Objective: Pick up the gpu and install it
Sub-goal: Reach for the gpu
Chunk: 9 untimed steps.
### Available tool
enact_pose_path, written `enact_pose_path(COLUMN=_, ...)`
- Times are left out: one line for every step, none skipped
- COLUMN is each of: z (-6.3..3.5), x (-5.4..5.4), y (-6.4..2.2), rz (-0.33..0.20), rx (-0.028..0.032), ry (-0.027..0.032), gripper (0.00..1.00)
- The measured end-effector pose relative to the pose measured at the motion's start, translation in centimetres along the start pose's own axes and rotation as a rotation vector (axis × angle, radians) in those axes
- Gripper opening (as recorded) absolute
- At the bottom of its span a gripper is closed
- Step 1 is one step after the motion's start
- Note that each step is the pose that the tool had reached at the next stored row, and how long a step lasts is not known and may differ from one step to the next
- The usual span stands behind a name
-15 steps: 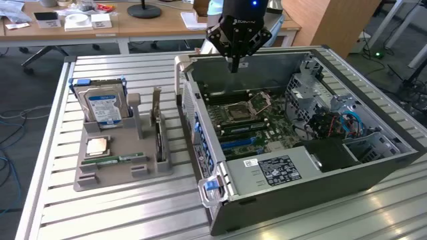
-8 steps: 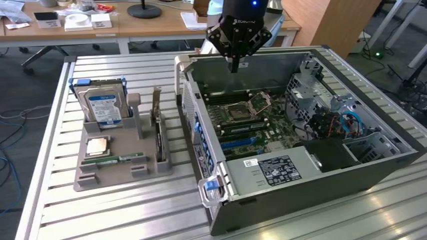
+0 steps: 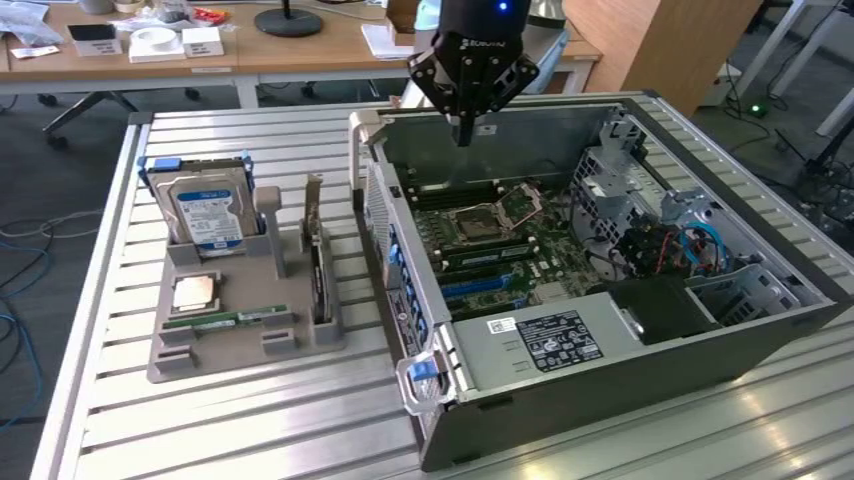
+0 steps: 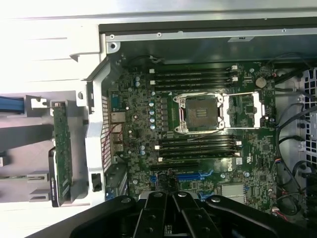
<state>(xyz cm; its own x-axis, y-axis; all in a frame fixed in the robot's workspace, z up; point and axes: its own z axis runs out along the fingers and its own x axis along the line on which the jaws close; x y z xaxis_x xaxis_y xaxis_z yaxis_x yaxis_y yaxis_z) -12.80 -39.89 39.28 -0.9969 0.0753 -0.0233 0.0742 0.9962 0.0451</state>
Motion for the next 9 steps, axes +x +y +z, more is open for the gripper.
enact_pose_path(z=0.00, x=0.2, y=-0.02, rz=0.000, rx=0.0000, ry=0.0000, gripper=0.11)
enact_pose_path(z=0.00, x=0.5, y=-0.03, rz=0.000, rx=0.0000, ry=0.0000, gripper=0.11)
enact_pose_path(z=0.00, x=0.7, y=-0.06, rz=0.000, rx=0.0001, ry=0.0000, gripper=0.11)
enact_pose_path(z=0.00, x=1.1, y=-0.08, rz=0.000, rx=0.0001, ry=0.0000, gripper=0.11)
enact_pose_path(z=0.00, x=1.4, y=-0.10, rz=0.000, rx=0.0001, ry=0.0000, gripper=0.11)
enact_pose_path(z=0.00, x=1.7, y=-0.13, rz=0.000, rx=0.0001, ry=0.0000, gripper=0.11)
enact_pose_path(z=0.00, x=1.9, y=-0.14, rz=0.000, rx=0.0000, ry=0.0000, gripper=0.11)
enact_pose_path(z=0.00, x=2.2, y=-0.17, rz=0.000, rx=0.0000, ry=-0.0001, gripper=0.11)
enact_pose_path(z=0.00, x=2.5, y=-0.19, rz=0.000, rx=0.0000, ry=0.0000, gripper=0.11)
